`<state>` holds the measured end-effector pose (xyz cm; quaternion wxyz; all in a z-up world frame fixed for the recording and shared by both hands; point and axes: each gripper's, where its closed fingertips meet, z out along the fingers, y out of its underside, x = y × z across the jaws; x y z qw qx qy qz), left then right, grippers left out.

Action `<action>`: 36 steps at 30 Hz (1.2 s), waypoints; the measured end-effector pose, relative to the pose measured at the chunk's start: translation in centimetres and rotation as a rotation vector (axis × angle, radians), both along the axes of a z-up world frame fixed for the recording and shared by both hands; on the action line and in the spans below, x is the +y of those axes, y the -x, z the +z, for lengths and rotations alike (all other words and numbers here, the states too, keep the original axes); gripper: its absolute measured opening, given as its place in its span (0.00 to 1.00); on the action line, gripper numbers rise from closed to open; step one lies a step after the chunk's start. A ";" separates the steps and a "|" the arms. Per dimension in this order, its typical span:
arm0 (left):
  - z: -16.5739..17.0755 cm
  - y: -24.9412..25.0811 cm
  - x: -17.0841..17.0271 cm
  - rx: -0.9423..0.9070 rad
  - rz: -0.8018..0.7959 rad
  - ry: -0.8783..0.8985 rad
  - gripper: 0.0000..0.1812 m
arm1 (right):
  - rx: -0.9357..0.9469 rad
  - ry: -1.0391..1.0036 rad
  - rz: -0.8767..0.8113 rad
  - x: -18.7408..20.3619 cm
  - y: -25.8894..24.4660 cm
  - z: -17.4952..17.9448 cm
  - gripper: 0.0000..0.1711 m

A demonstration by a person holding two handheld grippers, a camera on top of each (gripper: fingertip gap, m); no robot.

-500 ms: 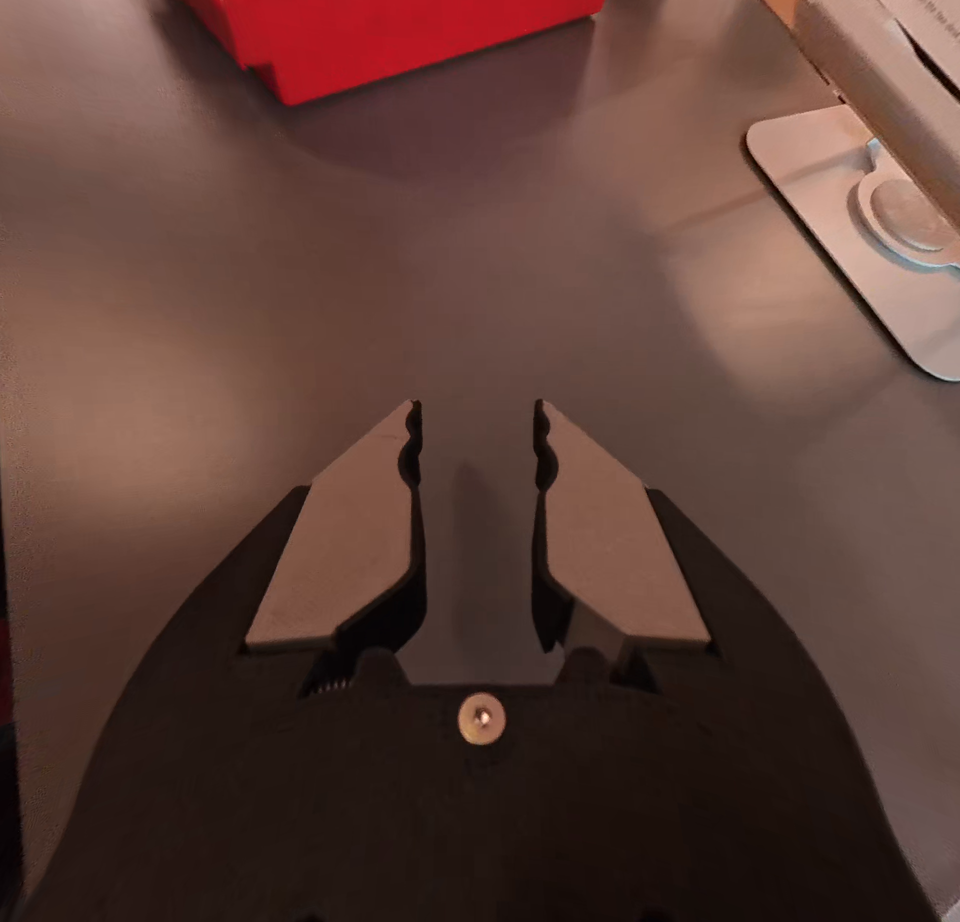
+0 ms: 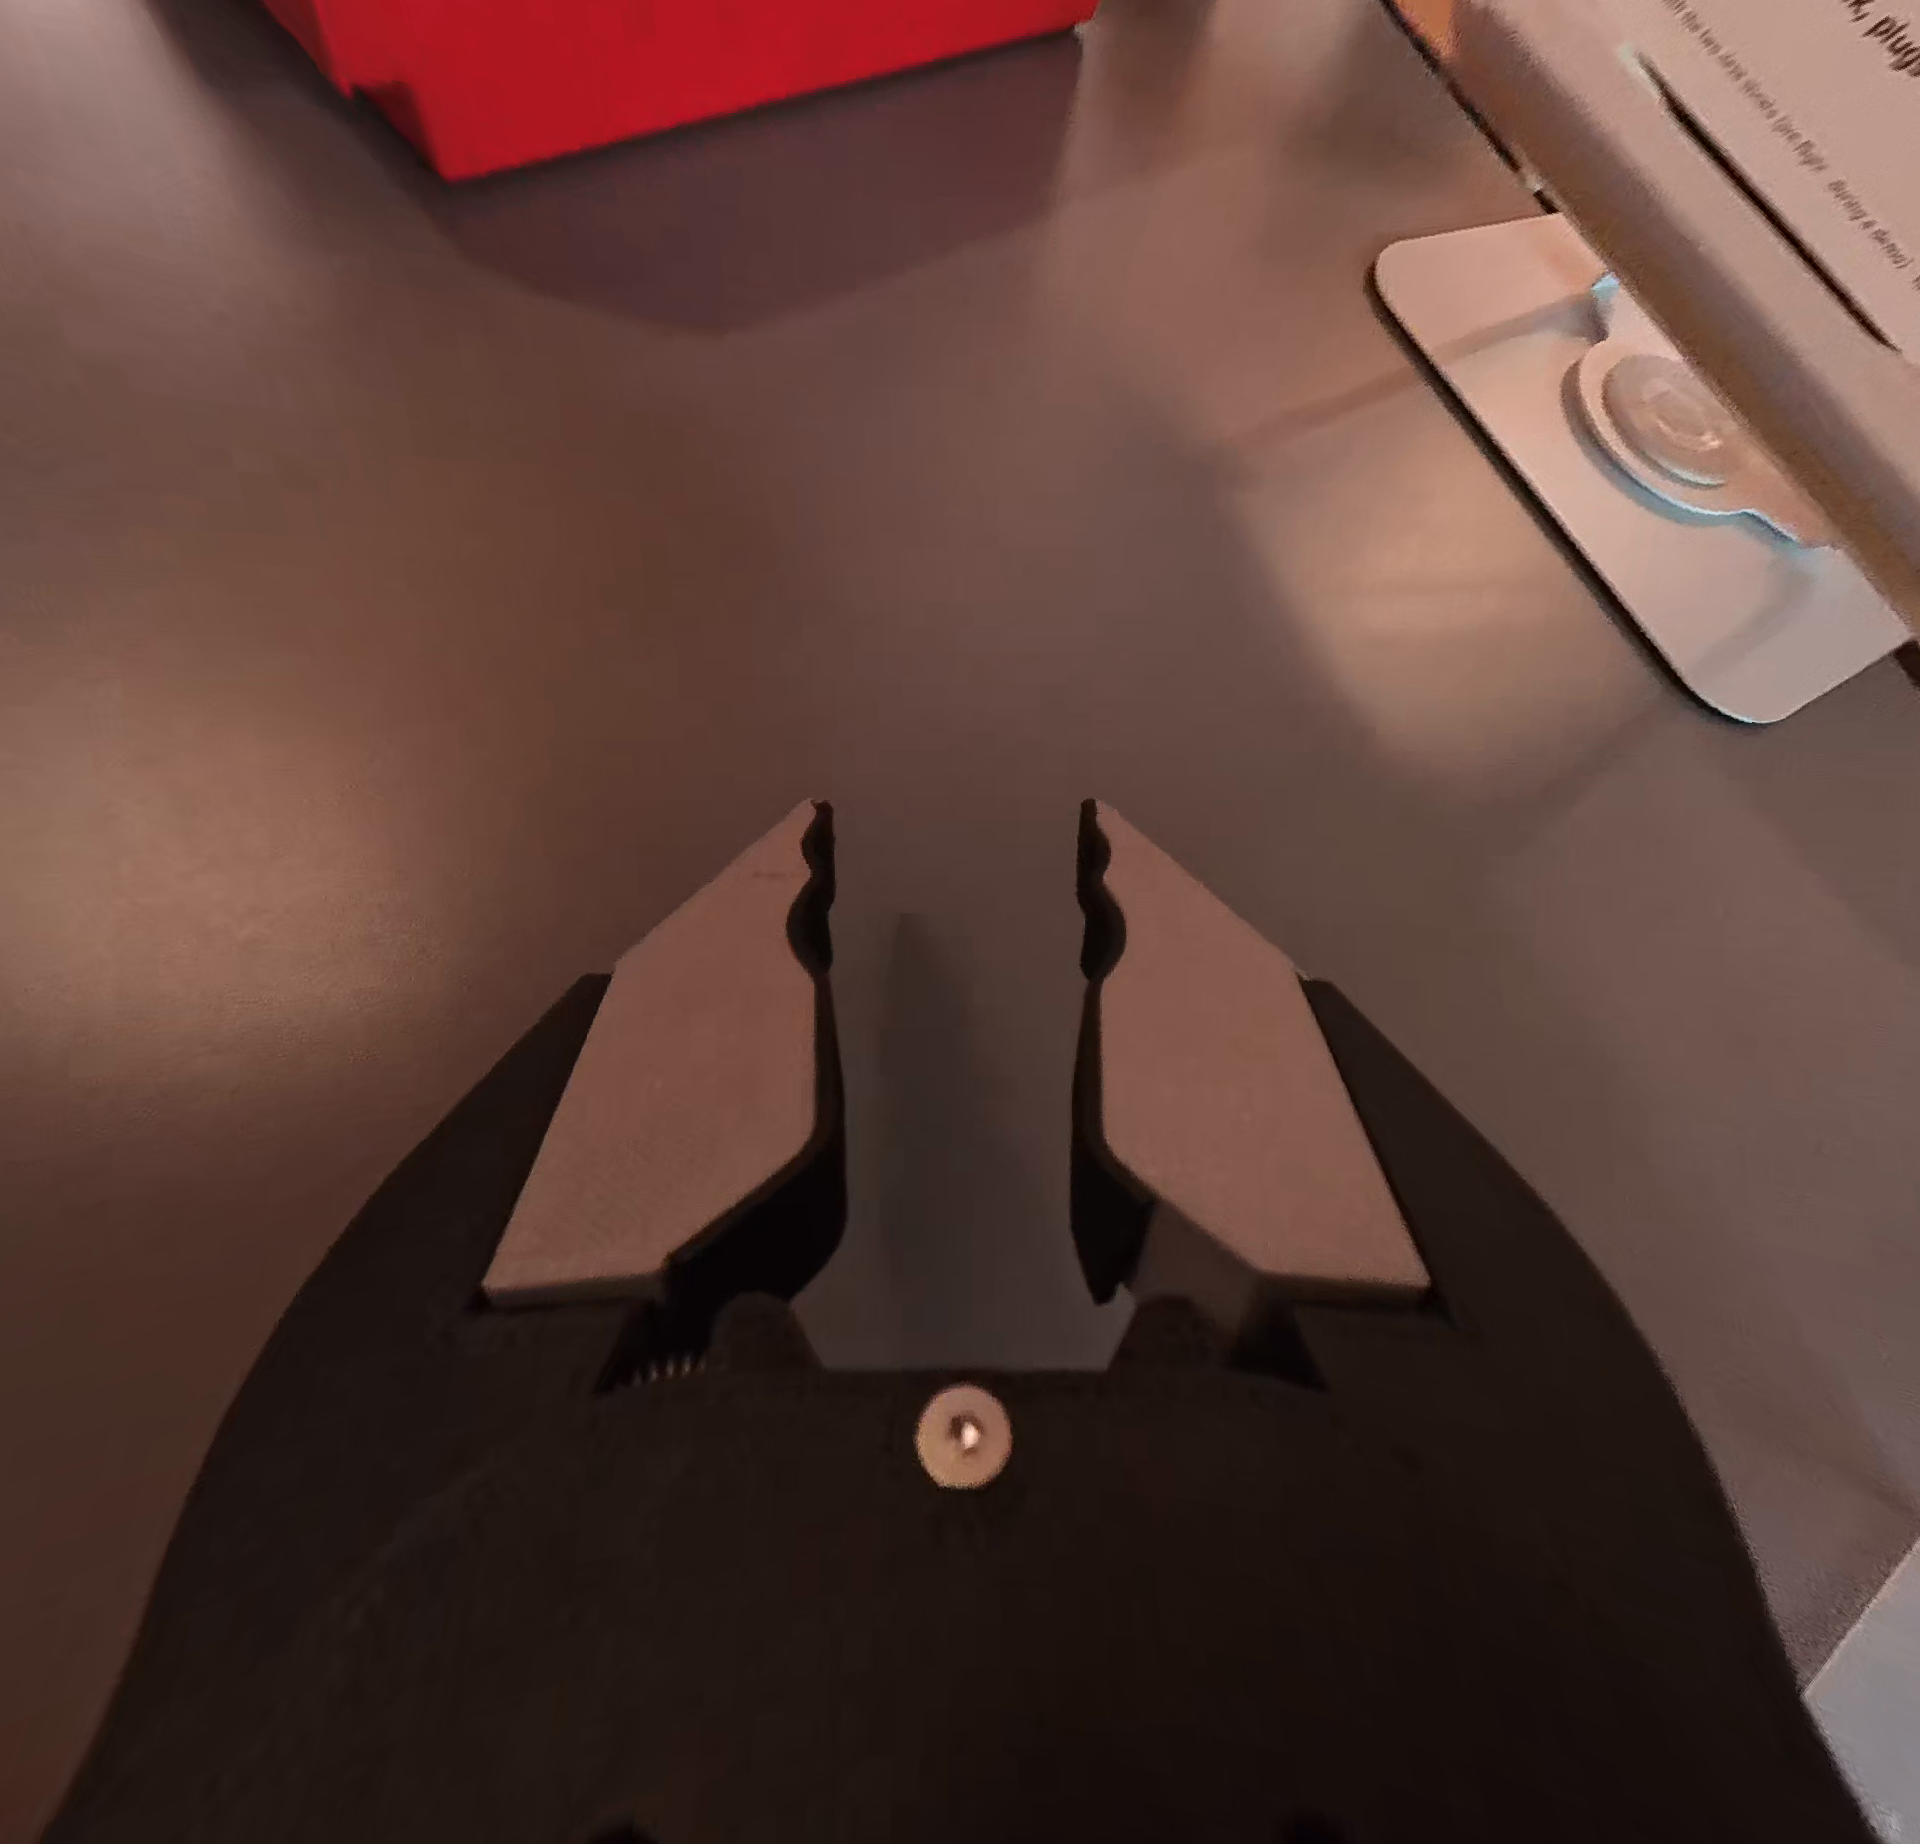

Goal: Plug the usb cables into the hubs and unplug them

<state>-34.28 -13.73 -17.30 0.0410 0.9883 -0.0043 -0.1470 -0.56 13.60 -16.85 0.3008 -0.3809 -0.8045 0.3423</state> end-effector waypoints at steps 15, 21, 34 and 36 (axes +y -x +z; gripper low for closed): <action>5.6 -0.9 1.0 0.289 -0.103 -0.158 0.13 | 0.053 0.011 0.021 -0.5 0.0 1.2 0.24; 11.6 -2.6 0.8 0.525 -0.131 -0.174 0.13 | 0.081 0.055 0.018 -0.4 -0.2 2.0 0.21; 22.1 -18.0 9.1 0.688 -0.386 -0.420 0.13 | 0.131 0.258 0.095 -1.9 -1.1 5.0 0.27; 21.9 -20.6 10.3 0.692 -0.464 -0.353 0.13 | 0.147 0.289 0.095 -1.9 -1.2 5.6 0.28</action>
